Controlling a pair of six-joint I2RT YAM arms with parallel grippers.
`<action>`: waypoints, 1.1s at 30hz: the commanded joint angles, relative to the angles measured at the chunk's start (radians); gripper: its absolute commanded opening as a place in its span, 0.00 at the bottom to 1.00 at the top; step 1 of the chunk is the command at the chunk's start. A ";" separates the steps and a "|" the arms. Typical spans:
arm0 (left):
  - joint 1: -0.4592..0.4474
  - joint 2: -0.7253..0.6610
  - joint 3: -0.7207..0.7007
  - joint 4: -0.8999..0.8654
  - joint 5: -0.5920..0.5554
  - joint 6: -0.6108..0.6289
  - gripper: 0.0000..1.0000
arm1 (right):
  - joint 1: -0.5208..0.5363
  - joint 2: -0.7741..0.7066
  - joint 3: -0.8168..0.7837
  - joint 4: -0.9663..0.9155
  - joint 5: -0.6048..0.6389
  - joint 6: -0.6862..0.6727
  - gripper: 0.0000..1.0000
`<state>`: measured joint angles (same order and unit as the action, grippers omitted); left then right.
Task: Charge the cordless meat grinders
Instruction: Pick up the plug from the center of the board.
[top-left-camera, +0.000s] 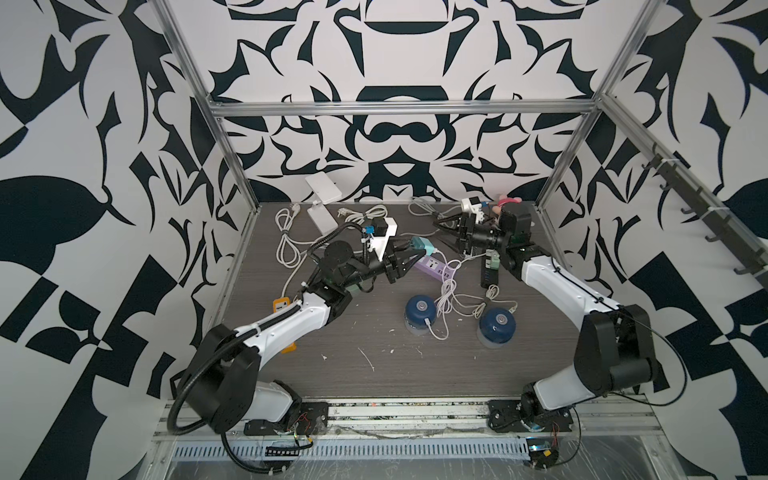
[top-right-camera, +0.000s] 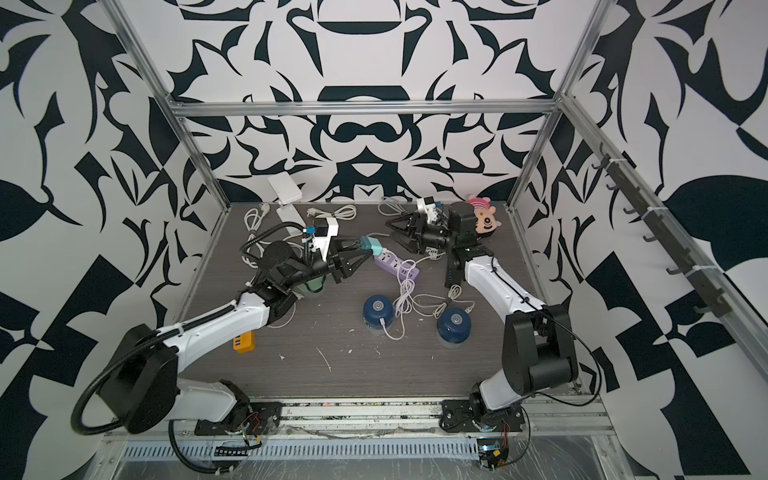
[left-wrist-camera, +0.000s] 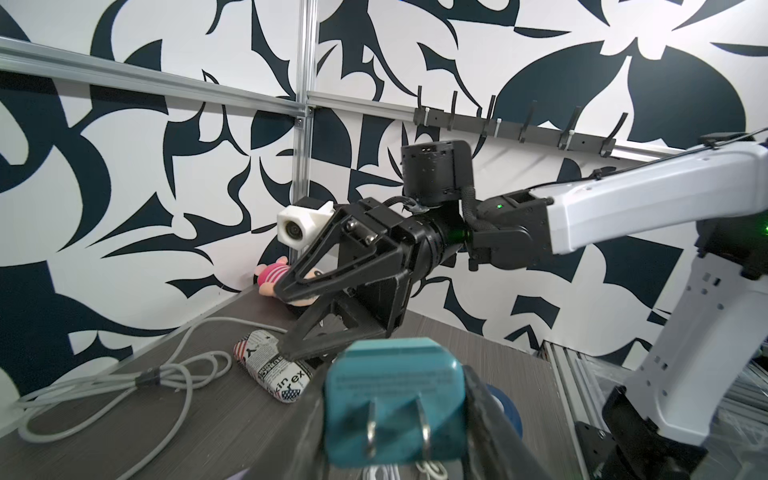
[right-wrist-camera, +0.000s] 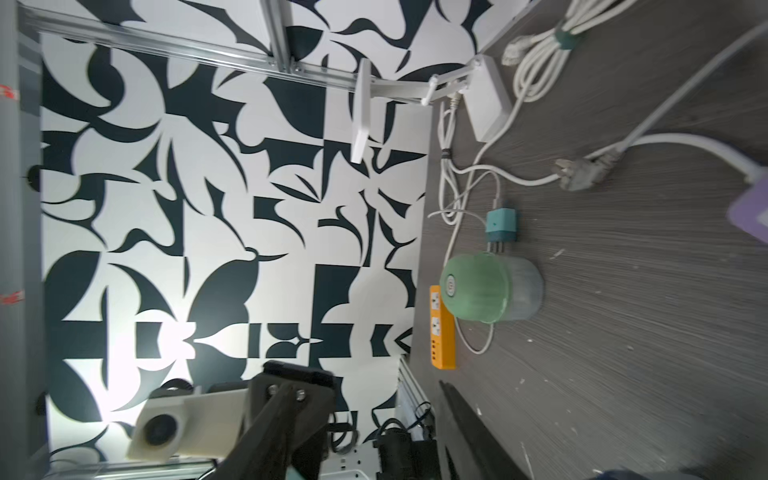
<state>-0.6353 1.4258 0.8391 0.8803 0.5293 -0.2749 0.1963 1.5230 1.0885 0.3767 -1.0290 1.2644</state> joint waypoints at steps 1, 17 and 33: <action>0.002 0.056 0.048 0.222 -0.012 -0.056 0.02 | 0.003 -0.028 -0.008 0.355 -0.063 0.252 0.57; 0.022 0.236 0.139 0.511 -0.044 -0.182 0.00 | 0.005 -0.106 -0.031 0.227 -0.046 0.252 0.61; 0.013 0.297 0.188 0.562 -0.011 -0.262 0.00 | 0.058 -0.034 -0.004 0.523 -0.038 0.529 0.58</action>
<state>-0.6170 1.7107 0.9871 1.3823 0.5121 -0.5171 0.2260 1.4899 1.0351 0.7532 -1.0473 1.7134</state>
